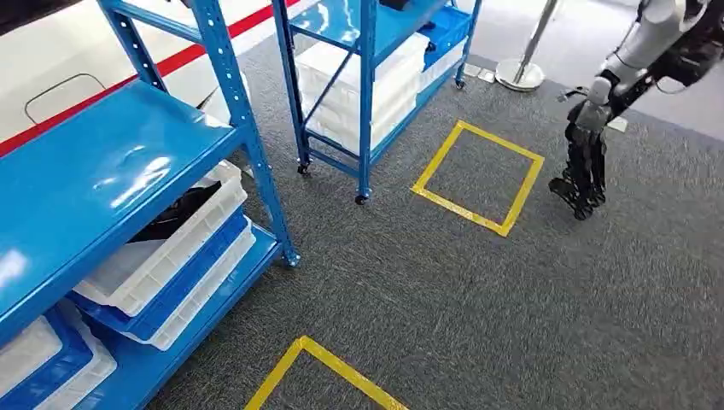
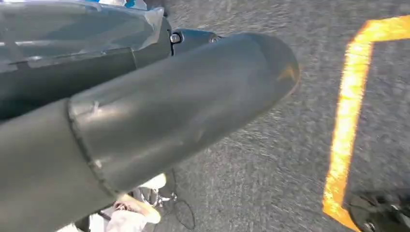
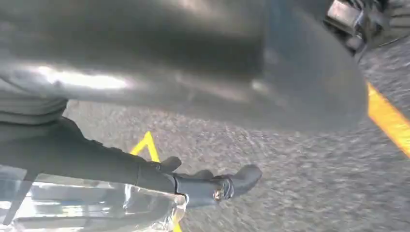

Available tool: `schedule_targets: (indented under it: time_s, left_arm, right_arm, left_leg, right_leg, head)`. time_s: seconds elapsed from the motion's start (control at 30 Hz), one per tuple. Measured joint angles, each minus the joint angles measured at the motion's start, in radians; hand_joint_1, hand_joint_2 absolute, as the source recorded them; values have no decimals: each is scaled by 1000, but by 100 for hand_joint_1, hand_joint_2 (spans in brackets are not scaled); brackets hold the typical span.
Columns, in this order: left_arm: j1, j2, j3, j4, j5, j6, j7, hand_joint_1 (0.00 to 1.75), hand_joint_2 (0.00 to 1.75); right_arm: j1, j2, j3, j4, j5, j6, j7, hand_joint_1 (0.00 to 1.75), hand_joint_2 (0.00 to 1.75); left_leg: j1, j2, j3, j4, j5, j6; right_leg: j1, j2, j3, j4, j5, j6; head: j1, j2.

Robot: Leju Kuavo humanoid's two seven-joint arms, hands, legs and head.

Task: Take the parts from the cabinet and place them on the table.

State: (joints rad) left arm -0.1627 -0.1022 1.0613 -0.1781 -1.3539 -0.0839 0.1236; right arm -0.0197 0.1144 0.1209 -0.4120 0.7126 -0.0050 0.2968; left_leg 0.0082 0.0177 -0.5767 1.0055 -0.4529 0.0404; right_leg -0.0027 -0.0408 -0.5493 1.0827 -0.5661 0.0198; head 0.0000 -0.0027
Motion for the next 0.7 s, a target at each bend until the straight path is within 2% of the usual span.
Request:
schedule_targets:
  time_s: [0.03, 0.07, 0.1, 0.13, 0.17, 0.2, 0.23, 0.27, 0.3, 0.33, 0.4, 0.43, 0.47, 0.5, 0.53, 0.57, 0.6, 0.63, 0.67, 0.7]
  left_arm:
    - [-5, 0, 0, 0, -2, 0, 1, 0, 0]
    - [-7, 0, 0, 0, -2, 0, 2, 0, 0]
    - [-6, 0, 0, 0, -2, 0, 3, 0, 0]
    - [-5, 0, 0, 0, -2, 0, 4, 0, 0]
    - [-3, 0, 0, 0, -2, 0, 6, 0, 0]
    - [-2, -2, 0, 0, -3, 0, 6, 0, 0]
    - [-2, -3, 0, 0, -3, 0, 6, 0, 0]
    - [-3, -3, 0, 0, -3, 0, 6, 0, 0]
    - [-4, -2, 0, 0, -3, 0, 5, 0, 0]
    - [-4, -2, 1, 0, -3, 0, 1, 0, 0]
    - [-1, 0, 1, 0, -3, 0, -5, 0, 0]
    - [0, 2, 0, 0, -3, -2, -8, 0, 0]
    - [1, -1, 0, 0, -3, -6, -11, 0, 0]
    - [-2, 0, 0, 0, 0, -9, -14, 0, 0]
    - [-6, 0, 1, 0, 3, -11, -15, 0, 0]
    - [-8, 0, 0, 0, 3, -13, -17, 0, 0]
    - [-8, -1, 0, 0, 5, -16, -20, 0, 0]
    - [-6, -1, 0, 0, 7, -17, -20, 0, 0]
    - [-4, -1, 1, 0, 9, -17, -21, 0, 0]
    - [-3, 1, 1, 0, 16, -16, -24, 0, 0]
  right_arm:
    - [5, 2, -3, 0, 6, 2, 0, 0, 0]
    - [11, 2, -6, 0, 11, 4, 0, 0, 0]
    - [16, 2, -9, 0, 16, 5, 0, 0, 0]
    - [21, 2, -11, -1, 18, 5, 0, 0, 0]
    - [22, 2, -14, -2, 23, 5, 0, 0, 0]
    - [21, 2, -16, -3, 26, 6, 0, 0, 0]
    - [19, 2, -20, -5, 31, 8, 0, 0, 0]
    - [19, 2, -23, -7, 34, 8, 0, 0, 0]
    - [18, 3, -23, -7, 36, 11, 0, 0, 0]
    - [17, 3, -23, -8, 39, 14, 0, 0, 0]
    - [15, 6, -25, -11, 46, 16, 1, 0, 0]
    - [14, 10, -26, -14, 50, 16, 1, 0, 0]
    - [11, 11, -27, -18, 52, 16, 0, 0, 0]
    - [10, 13, -27, -19, 53, 16, 0, 0, 0]
    - [11, 13, -27, -19, 55, 17, 0, 0, 0]
    - [14, 13, -29, -19, 59, 17, 0, 0, 0]
    - [15, 13, -30, -19, 60, 17, 1, 0, 0]
    - [15, 13, -30, -19, 63, 17, 0, 0, 0]
    - [14, 13, -31, -19, 65, 17, 1, 0, 0]
    - [12, 15, -31, -19, 69, 18, 0, 0, 0]
  left_leg:
    - [0, -15, -3, 0, 2, 3]
    - [0, -33, -5, 0, 3, 4]
    - [0, -50, -5, 1, 3, 4]
    - [0, -67, -5, 1, 4, 3]
    - [0, -82, -5, 1, 5, 2]
    - [1, -98, -4, 2, 6, 0]
    - [2, -114, -3, 4, 6, -3]
    - [2, -126, -6, 5, 7, -8]
    - [-6, -139, -8, 11, 4, -17]
    - [-5, -147, -10, 10, 6, -22]
    - [2, -167, -17, 1, 14, -36]
    - [4, -177, -21, 5, 16, -41]
    - [0, -111, -29, 24, -3, -43]
    - [-1, -61, -51, 77, -42, -47]
    - [2, -39, -87, 155, -85, -50]
    - [3, -31, -126, 235, -123, -53]
    - [4, -25, -160, 304, -145, -55]
    - [5, -22, -165, 317, -138, -56]
    - [6, -18, -145, 280, -110, -55]
    - [5, -13, -102, 203, -70, -54]
  right_leg:
    - [-1, 24, -39, 87, -39, -6]
    - [-2, 32, -78, 173, -70, -8]
    - [-2, 34, -106, 230, -81, -5]
    - [-3, 36, -113, 239, -75, 0]
    - [-4, 37, -98, 202, -53, 9]
    - [-8, 40, -68, 130, -17, 20]
    - [-15, 58, -22, 27, 27, 30]
    - [-22, 114, 15, -57, 56, 35]
    - [-16, 120, 12, -70, 57, 25]
    - [-18, 106, 10, -71, 59, 16]
    - [-10, 86, 19, -69, 63, 3]
    - [-27, 73, 20, -76, 70, -7]
    - [-24, 62, 21, -78, 73, -12]
    - [-21, 49, 21, -78, 72, -26]
    - [-16, 34, 20, -78, 71, -28]
    - [-13, 18, 20, -77, 69, -30]
    - [-12, 0, 17, -77, 68, -31]
    - [-10, -14, 17, -77, 68, -31]
    - [-10, -27, 17, -77, 68, -31]
    - [-10, -39, 19, -77, 67, -32]
  head:
    - [3, 0]
    - [3, 0]
    - [3, 0]
    - [4, 0]
    - [4, 0]
    - [4, 0]
    - [3, 0]
    - [5, 0]
    - [5, 0]
    - [2, 0]
    - [2, 0]
    - [3, 0]
    - [2, 0]
    - [-10, 0]
    - [-10, 0]
    - [-10, 0]
    - [-10, 0]
    - [-10, 0]
    - [-10, 0]
    - [-10, 0]
